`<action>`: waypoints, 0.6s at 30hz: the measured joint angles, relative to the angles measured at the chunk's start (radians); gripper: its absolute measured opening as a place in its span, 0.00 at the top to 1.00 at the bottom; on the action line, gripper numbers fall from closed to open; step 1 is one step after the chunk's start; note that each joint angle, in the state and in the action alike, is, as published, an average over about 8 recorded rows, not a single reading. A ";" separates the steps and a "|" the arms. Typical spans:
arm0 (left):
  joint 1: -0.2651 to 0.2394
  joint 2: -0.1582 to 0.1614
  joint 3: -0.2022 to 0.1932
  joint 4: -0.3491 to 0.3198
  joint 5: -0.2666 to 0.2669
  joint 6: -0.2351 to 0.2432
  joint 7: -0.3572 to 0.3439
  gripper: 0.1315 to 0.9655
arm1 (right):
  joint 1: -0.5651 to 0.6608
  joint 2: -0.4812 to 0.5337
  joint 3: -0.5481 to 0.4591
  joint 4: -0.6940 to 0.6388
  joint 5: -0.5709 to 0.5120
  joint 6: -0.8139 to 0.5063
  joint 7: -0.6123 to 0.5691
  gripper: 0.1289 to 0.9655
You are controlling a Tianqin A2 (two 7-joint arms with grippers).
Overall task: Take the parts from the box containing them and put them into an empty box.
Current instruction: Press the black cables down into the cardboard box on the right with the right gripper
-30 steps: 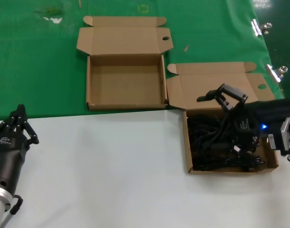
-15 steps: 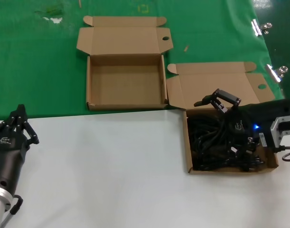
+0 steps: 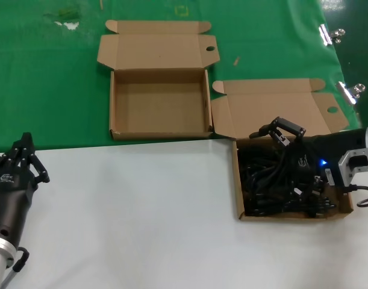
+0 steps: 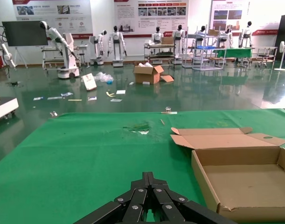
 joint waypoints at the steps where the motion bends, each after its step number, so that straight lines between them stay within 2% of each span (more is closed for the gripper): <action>1: 0.000 0.000 0.000 0.000 0.000 0.000 0.000 0.99 | 0.005 -0.003 0.001 -0.013 -0.002 0.001 -0.007 0.00; 8: 0.000 0.000 0.000 0.000 0.000 0.000 0.000 0.99 | 0.023 -0.018 0.011 -0.070 -0.011 0.004 -0.037 0.00; 18: 0.000 0.000 0.000 0.000 0.000 0.000 0.000 0.99 | 0.014 -0.019 0.022 -0.078 -0.018 0.006 -0.040 0.04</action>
